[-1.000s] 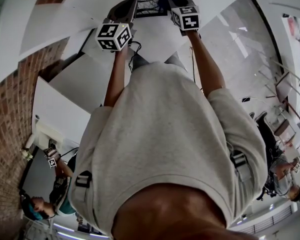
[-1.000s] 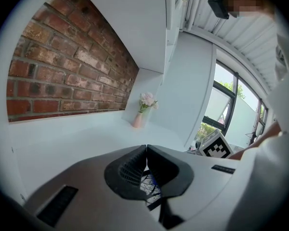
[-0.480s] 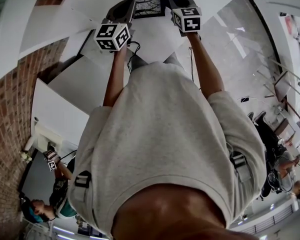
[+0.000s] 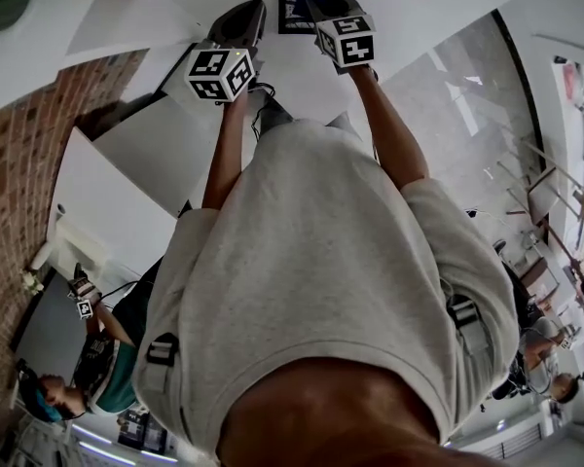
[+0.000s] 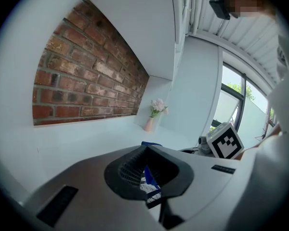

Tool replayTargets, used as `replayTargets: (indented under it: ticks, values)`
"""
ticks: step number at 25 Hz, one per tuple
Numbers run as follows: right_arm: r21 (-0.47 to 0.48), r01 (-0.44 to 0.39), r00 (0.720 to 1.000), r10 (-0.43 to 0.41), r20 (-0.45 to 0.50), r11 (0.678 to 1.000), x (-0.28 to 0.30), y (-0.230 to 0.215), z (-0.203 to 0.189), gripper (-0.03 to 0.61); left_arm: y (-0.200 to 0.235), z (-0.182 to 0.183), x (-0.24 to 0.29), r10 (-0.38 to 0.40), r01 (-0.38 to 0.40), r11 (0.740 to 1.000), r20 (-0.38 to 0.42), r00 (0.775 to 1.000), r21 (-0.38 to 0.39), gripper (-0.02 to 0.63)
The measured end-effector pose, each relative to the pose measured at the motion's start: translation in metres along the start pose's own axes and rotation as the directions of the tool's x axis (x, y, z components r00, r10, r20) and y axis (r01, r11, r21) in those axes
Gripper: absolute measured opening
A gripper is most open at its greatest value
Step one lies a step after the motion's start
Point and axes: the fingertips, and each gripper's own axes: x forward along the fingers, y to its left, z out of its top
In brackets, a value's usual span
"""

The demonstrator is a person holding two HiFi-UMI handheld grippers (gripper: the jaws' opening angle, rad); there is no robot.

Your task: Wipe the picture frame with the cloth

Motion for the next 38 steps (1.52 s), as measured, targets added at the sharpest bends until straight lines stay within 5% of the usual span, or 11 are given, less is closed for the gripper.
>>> replayTargets:
  ticks: [13,38]
  values:
    - [-0.035,-0.115,0.992,0.113,-0.054,0.993,0.033,0.062,-0.011,0.078,0.028,-0.005,-0.033,0.076,-0.076,0.997,0.012,0.997,-0.027,0.017]
    - [0.056,0.036,0.992,-0.029,-0.119,0.998,-0.006,-0.027,-0.059,0.078,-0.027,-0.002,0.022,-0.058,0.059,0.998,-0.029,0.998,0.021,0.017]
